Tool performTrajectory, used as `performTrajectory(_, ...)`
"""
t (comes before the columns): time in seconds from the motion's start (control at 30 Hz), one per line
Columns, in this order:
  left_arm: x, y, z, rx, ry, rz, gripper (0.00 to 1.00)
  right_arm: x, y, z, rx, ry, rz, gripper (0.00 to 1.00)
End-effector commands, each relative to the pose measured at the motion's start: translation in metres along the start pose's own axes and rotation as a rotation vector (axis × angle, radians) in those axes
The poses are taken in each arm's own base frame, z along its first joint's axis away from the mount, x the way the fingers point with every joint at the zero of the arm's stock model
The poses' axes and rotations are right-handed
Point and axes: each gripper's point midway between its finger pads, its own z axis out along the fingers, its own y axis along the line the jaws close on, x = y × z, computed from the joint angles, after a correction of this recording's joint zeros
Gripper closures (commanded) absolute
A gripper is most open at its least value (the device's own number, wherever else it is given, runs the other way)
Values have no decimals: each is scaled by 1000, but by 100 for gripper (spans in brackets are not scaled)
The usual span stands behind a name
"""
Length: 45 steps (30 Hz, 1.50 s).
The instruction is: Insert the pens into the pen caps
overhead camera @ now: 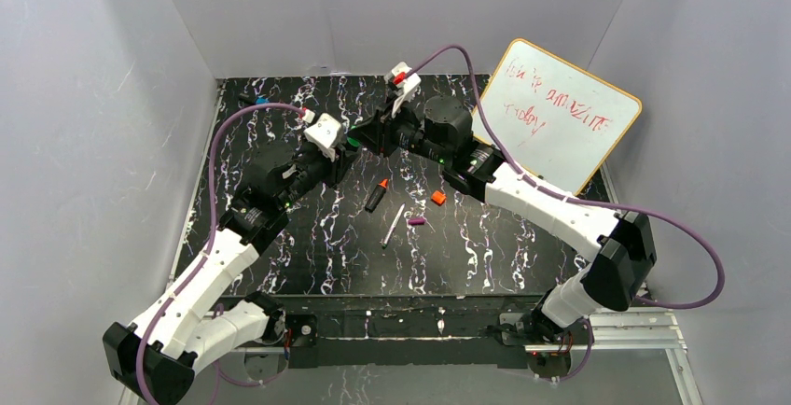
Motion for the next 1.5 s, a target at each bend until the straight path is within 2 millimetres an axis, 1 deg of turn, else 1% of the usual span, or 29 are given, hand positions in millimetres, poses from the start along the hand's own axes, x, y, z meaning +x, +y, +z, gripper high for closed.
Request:
performTrajectory(0.0,-154,12,-35,-58,-486,97,100,131,38,-15,-145,426,116,99)
performTrajectory(0.5,-162,20,-44,-108,-510,112,100,143,42,-16,-163,463,127,99)
performTrajectory(0.67,-163,21,-46,-115,-516,111,100,142,42,-16,-162,462,120,99)
performTrajectory(0.9,-157,20,-45,-110,-506,100,100,131,40,-15,-144,435,96,99)
performTrajectory(1.03,-148,16,-45,-94,-486,90,100,122,41,-12,-142,415,86,99)
performTrajectory(1.17,-131,10,-45,-69,-454,59,100,109,36,-10,-108,375,68,99)
performTrajectory(1.3,-101,2,-47,-42,-404,10,100,85,26,-10,-34,277,35,99)
performTrajectory(1.37,-86,0,-49,-40,-376,-3,100,71,24,-10,-15,230,17,99)
performTrajectory(1.43,-74,1,-51,-50,-351,-14,100,65,23,-9,-10,221,5,99)
performTrajectory(1.47,-71,1,-54,-58,-348,-16,100,64,24,-8,-11,225,3,99)
